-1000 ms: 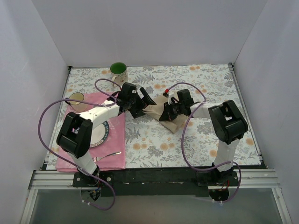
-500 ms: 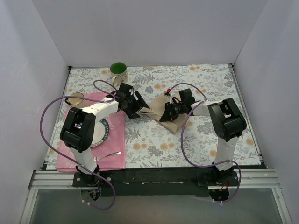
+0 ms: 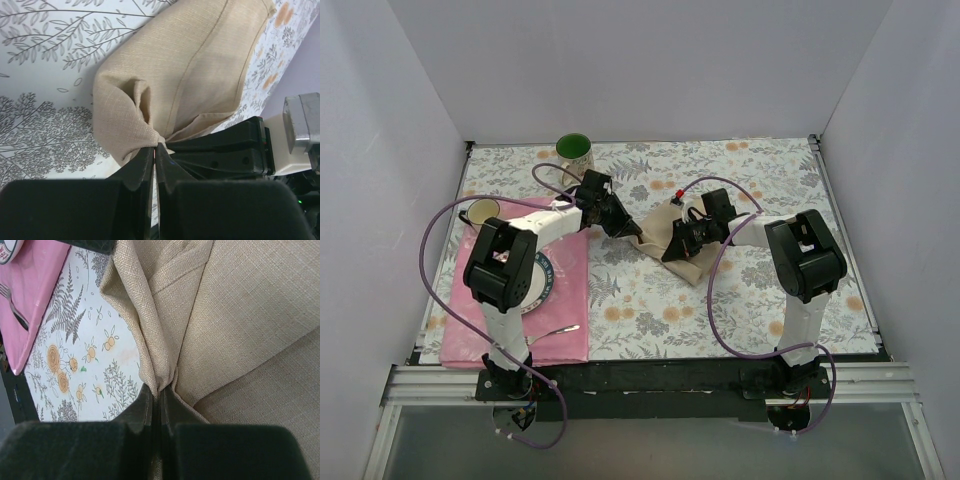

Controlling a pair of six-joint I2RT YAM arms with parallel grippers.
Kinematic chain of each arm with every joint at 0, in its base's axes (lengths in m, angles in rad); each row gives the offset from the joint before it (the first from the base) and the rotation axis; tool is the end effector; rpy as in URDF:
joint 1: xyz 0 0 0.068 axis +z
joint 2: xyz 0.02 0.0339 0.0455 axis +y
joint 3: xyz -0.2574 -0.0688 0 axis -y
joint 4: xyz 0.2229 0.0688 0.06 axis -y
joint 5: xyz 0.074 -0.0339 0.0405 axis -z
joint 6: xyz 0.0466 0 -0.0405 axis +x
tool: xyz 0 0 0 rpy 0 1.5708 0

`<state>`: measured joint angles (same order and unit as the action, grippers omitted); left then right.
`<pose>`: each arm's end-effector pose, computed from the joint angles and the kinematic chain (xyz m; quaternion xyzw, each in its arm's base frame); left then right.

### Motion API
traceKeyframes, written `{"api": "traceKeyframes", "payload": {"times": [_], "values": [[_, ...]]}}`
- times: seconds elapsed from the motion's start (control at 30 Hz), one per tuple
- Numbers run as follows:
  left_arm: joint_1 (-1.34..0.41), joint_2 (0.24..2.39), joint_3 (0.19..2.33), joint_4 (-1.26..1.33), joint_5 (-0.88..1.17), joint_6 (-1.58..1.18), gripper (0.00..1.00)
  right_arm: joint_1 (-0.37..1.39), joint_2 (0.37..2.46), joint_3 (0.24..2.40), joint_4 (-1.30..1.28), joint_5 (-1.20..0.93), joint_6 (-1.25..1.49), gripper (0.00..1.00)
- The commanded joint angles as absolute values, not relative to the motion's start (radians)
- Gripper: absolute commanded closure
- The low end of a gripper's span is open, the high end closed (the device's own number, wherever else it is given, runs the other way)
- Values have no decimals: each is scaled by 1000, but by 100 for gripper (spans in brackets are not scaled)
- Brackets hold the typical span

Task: Fold the napkin, place the utensils inside, and roll it up
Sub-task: Roll the napkin with the utensil

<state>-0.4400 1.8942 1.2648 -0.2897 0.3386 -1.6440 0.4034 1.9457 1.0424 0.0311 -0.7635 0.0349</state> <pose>0.3452 -0.1796 0.1811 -0.4844 0.8002 -0.3530 0.0214 0.3264 0.1743 0.1327 -0.2851 0.8339 0.4107 0.2339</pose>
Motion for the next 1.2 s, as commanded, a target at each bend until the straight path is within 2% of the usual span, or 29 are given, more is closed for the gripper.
{"api": "traceKeyframes", "payload": {"times": [0.0,0.33,0.4,0.43,0.5,0.53,0.67,0.8,0.83,0.87,1.17], "values": [[-434,1901,1318,-249,391,-1638,100,407,2005,1025,-130,-635,-46,99],[-439,1996,1368,-201,443,-1686,100,407,2000,1017,-141,-614,-58,99],[-439,1967,1361,-231,390,-1658,100,405,2000,1020,-146,-612,-61,99],[-439,1906,1345,-233,358,-1634,83,406,2000,1020,-144,-612,-61,99],[-439,1850,1304,-239,312,-1611,71,407,2003,1022,-138,-620,-58,99],[-439,1810,1301,-254,273,-1595,56,407,2012,1029,-138,-621,-58,99],[-439,1735,1281,-308,227,-1563,36,408,2016,1035,-140,-623,-57,99],[-431,1710,1233,-360,224,-1589,29,408,2005,1034,-155,-608,-67,99],[-431,1712,1226,-371,224,-1607,13,408,2002,1034,-158,-604,-69,99],[-428,1715,1218,-379,229,-1627,8,407,2002,1032,-161,-604,-71,99],[-428,1845,1293,-462,221,-1798,6,408,1996,1035,-167,-600,-75,99]]}}
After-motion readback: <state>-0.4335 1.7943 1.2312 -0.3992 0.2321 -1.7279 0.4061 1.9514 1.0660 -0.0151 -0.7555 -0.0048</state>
